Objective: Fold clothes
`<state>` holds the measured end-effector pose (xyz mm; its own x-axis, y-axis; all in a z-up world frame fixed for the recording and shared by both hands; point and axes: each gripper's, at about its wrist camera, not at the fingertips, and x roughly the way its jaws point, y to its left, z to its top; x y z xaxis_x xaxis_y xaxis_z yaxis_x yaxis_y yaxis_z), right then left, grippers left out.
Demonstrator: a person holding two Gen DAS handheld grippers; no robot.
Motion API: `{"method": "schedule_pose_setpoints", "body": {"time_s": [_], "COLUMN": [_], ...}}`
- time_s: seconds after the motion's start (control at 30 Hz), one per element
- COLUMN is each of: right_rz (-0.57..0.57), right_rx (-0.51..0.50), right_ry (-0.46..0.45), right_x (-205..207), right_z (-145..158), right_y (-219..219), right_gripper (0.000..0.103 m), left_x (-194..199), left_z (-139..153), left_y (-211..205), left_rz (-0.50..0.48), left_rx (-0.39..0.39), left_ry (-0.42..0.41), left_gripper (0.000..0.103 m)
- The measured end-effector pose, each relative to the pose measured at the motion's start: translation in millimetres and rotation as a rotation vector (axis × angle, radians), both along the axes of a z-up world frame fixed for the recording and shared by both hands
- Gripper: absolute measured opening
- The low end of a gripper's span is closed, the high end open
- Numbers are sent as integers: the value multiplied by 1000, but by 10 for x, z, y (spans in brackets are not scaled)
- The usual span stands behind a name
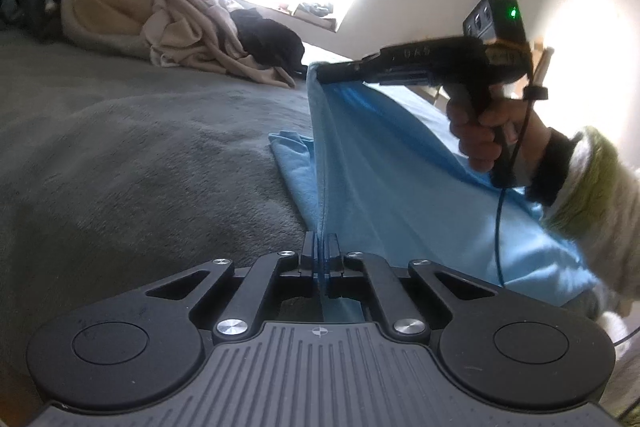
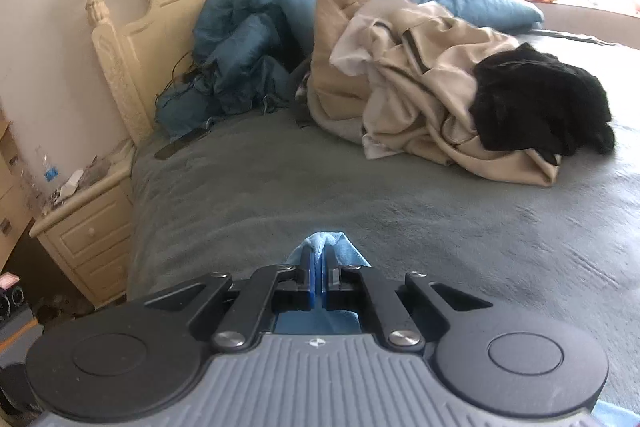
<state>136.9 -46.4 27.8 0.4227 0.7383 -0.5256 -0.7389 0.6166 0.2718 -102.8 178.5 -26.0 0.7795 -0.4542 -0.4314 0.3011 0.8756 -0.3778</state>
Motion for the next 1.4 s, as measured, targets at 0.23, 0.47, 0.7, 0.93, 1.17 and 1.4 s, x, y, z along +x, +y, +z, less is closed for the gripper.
{"method": "schedule_pose_setpoints", "body": {"time_s": [0.23, 0.47, 0.7, 0.93, 1.17, 1.4], "right_rz": [20, 3, -250, -451, -686, -871], "right_rx": [-56, -83, 199, 377, 210, 23], "right_ry": [19, 140, 461, 380, 44, -66], "right_x": [112, 339, 737, 383, -1101, -2074], "right_z": [-222, -610, -677, 70, 715, 385], "right_y": [149, 229, -207, -1240, -2396, -2974], "right_gripper": [3, 6, 48, 50, 51, 51], "left_x": [-18, -4, 8, -51, 65, 622], "left_z": [-71, -131, -142, -9, 280, 294], "left_y": [75, 79, 53, 173, 36, -574], "left_rz": [3, 6, 10, 67, 68, 40], "left_rx": [-35, -35, -16, -66, -31, 3], "left_ry": [44, 74, 95, 128, 42, 100], "left_gripper": [0, 0, 0, 14, 24, 26]}}
